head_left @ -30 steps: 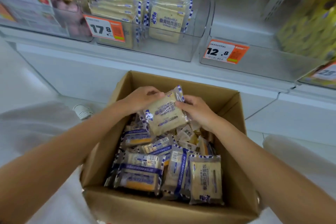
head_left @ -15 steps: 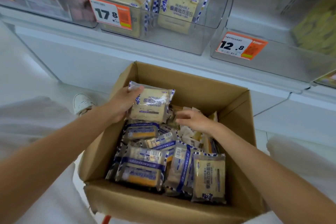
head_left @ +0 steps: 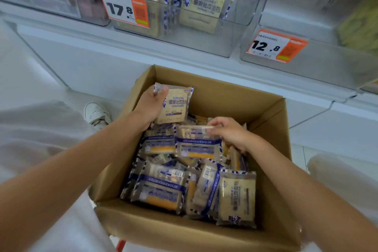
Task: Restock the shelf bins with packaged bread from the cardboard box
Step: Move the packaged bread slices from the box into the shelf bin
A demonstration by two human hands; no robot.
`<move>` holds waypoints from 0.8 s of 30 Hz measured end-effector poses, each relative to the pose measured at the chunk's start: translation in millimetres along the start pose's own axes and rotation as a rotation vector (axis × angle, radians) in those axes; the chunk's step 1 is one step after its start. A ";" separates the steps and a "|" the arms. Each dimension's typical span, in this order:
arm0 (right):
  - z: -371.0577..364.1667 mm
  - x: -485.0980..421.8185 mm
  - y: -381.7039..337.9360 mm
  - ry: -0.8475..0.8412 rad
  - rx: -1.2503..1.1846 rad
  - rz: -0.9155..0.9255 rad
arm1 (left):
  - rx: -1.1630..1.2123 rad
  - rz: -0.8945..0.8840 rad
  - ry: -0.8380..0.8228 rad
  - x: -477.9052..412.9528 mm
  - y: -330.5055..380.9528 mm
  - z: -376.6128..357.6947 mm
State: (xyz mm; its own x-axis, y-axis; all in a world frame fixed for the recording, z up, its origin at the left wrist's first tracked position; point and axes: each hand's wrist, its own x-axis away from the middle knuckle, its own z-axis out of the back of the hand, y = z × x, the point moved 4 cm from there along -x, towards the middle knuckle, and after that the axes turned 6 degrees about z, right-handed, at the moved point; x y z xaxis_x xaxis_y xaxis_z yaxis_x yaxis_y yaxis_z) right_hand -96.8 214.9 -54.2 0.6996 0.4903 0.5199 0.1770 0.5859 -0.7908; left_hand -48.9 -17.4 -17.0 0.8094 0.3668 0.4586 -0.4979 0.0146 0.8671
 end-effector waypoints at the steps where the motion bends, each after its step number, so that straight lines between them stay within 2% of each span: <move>1: 14.9 4.8 -6.3 0.110 0.044 0.030 | 0.003 -0.017 0.034 2.3 3.6 0.5; 4: 49.5 25.2 -22.2 0.445 0.120 0.120 | 0.062 -0.028 0.076 11.6 9.4 3.4; 6: 54.0 39.4 -34.9 0.548 0.031 0.266 | 0.091 0.046 -0.022 13.7 5.1 -1.4; 7: 49.3 44.3 -42.3 0.513 -0.027 0.348 | 0.122 0.112 -0.091 14.8 1.1 -5.0; 9: 28.8 47.3 -52.2 0.330 -0.058 0.457 | 0.272 0.303 -0.225 20.1 -6.7 -13.0; 11: 8.2 41.9 -50.9 0.194 0.010 0.473 | 0.416 0.432 -0.304 17.3 -12.0 -17.9; 13: -3.0 34.8 -47.2 0.115 0.055 0.456 | 0.421 0.477 -0.362 15.7 -12.9 -20.7; 17: -4.8 23.1 -37.4 0.093 0.018 0.292 | 0.387 0.480 -0.348 7.1 -20.1 -24.3; 20: 1.0 13.8 -21.6 0.214 -0.143 0.109 | 0.365 0.432 -0.422 5.6 -21.2 -29.3; 22: 2.0 11.4 -17.5 0.212 -0.212 0.109 | 0.283 0.370 -0.506 8.8 -18.6 -32.3; 24: 2.4 10.2 -20.4 0.215 -0.180 0.177 | 0.188 0.289 -0.546 10.5 -15.0 -33.1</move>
State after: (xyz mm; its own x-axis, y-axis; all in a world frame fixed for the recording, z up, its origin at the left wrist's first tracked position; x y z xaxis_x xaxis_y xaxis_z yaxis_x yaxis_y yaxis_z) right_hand -94.9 209.5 -32.0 0.8570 0.4157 0.3047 0.1460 0.3711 -0.9171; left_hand -43.2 17.1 -31.6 0.7172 -0.1958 0.6688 -0.6969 -0.1953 0.6901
